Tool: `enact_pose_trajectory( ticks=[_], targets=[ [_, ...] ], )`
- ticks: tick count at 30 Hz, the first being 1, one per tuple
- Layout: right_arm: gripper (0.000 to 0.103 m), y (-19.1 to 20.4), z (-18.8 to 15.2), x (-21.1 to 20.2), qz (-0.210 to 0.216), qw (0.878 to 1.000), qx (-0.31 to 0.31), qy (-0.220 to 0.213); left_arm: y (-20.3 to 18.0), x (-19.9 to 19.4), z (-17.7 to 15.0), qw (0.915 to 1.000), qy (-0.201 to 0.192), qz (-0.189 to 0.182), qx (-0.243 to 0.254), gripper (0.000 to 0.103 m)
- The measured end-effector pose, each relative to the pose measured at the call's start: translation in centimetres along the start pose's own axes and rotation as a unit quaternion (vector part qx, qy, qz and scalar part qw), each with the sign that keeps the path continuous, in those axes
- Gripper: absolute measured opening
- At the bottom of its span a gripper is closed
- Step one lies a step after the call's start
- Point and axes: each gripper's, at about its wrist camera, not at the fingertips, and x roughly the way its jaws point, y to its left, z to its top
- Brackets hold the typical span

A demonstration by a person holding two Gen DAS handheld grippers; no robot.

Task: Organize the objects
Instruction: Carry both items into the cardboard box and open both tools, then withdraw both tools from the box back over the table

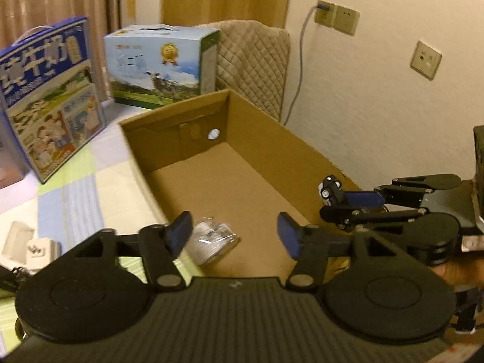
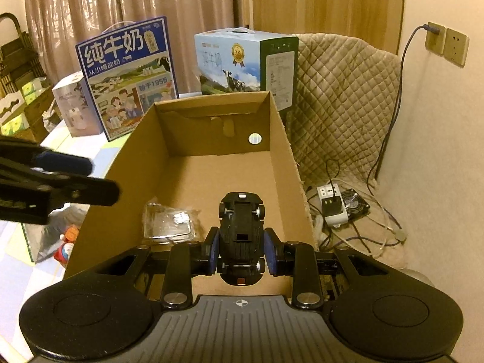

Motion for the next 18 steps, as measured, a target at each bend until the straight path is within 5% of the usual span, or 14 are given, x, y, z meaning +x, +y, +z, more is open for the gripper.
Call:
enact_pose_trajectory(
  ticks=[3,5,18],
  targets=[
    [0.033,0.0,0.3,-0.2,0.015,1.000,0.019,-0.020,1.3,-1.6,-0.7,0.9999,-0.004,0.008,-0.013,0.065],
    [0.065,0.1,0.5,-0.7,0.011,0.999,0.028,-0.040,2.1,-2.8,-1.3,0.9996,-0.007,0.018,-0.020,0.070],
    [0.066,5.5,0.2,-6.7,0.049,0.993,0.049,-0.094,8.2,-13.0,-8.0,0.9918,-0.036,0.097,-0.075,0.086]
  ],
)
